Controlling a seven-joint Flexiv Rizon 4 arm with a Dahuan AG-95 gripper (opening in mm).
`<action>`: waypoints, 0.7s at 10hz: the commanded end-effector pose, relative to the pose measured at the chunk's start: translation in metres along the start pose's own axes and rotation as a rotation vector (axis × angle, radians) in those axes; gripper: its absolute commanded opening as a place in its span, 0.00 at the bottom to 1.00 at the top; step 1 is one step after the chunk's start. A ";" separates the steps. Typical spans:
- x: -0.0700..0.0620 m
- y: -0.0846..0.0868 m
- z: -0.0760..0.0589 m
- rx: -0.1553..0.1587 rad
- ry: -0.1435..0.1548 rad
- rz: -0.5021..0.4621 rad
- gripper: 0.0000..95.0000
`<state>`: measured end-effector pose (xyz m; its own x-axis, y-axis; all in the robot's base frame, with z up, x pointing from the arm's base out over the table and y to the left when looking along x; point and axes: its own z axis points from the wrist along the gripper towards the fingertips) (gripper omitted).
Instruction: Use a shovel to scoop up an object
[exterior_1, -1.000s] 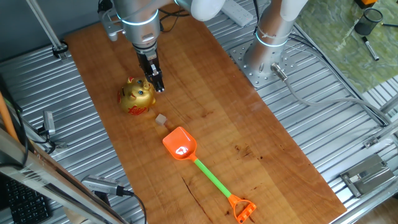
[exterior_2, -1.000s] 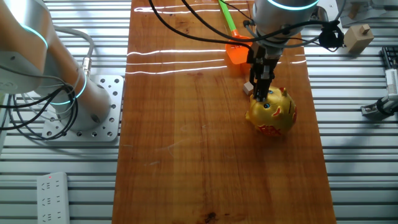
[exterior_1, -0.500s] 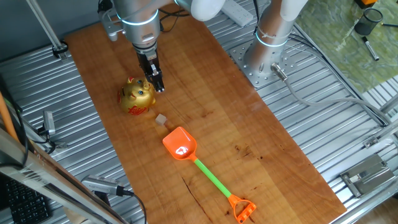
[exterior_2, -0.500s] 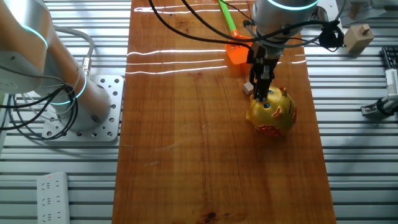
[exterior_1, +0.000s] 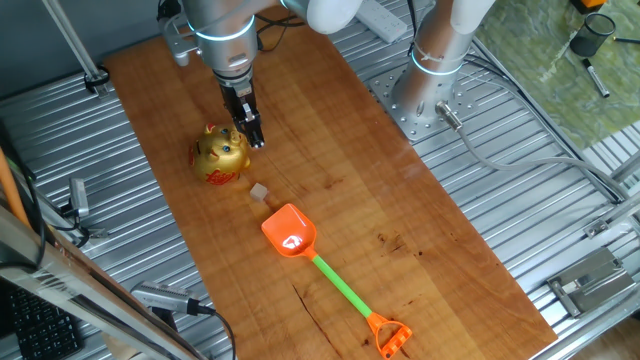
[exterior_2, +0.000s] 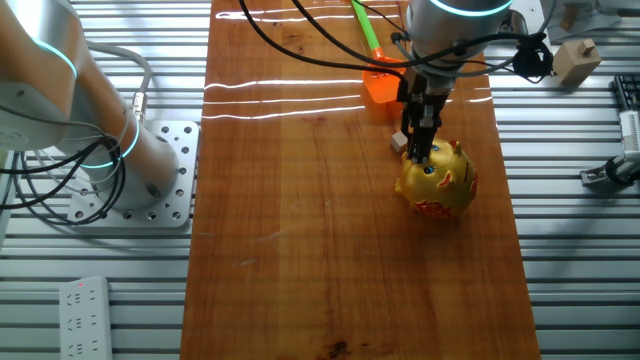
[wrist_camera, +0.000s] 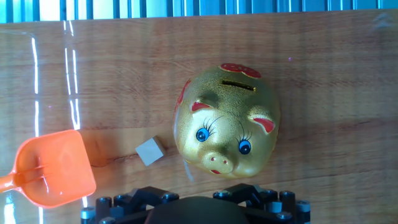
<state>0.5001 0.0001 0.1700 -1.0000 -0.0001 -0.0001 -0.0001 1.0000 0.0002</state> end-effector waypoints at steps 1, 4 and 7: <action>0.000 0.000 0.000 0.036 -0.023 0.022 0.00; 0.001 0.001 -0.002 0.051 0.011 0.016 0.00; 0.003 0.003 -0.008 0.034 0.013 0.009 0.00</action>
<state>0.4983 0.0040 0.1775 -0.9995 0.0128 0.0300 0.0113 0.9987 -0.0502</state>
